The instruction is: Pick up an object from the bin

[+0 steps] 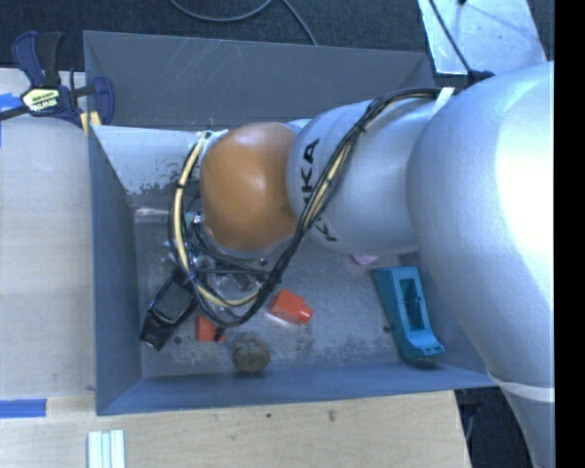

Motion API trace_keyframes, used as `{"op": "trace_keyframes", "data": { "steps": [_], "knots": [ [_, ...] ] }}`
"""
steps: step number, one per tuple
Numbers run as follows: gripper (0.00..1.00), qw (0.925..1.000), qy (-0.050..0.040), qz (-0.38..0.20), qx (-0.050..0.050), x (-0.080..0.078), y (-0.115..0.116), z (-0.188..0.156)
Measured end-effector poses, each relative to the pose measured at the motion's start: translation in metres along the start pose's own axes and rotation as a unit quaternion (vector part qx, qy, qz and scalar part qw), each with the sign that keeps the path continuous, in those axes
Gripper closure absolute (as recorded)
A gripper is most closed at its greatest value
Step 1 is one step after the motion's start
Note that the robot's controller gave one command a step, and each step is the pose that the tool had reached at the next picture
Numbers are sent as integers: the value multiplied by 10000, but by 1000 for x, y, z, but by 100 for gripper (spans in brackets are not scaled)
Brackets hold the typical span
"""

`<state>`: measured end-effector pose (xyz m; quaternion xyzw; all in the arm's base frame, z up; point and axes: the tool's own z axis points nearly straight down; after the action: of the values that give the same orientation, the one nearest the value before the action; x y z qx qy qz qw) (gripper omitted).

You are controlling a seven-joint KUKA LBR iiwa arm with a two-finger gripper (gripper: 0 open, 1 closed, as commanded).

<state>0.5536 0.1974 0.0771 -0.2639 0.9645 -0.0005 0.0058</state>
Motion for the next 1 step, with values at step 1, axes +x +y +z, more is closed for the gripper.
{"op": "trace_keyframes", "data": {
  "steps": [1],
  "knots": [
    [100,9999,-29,142,76,3,9,-1]
  ]
}}
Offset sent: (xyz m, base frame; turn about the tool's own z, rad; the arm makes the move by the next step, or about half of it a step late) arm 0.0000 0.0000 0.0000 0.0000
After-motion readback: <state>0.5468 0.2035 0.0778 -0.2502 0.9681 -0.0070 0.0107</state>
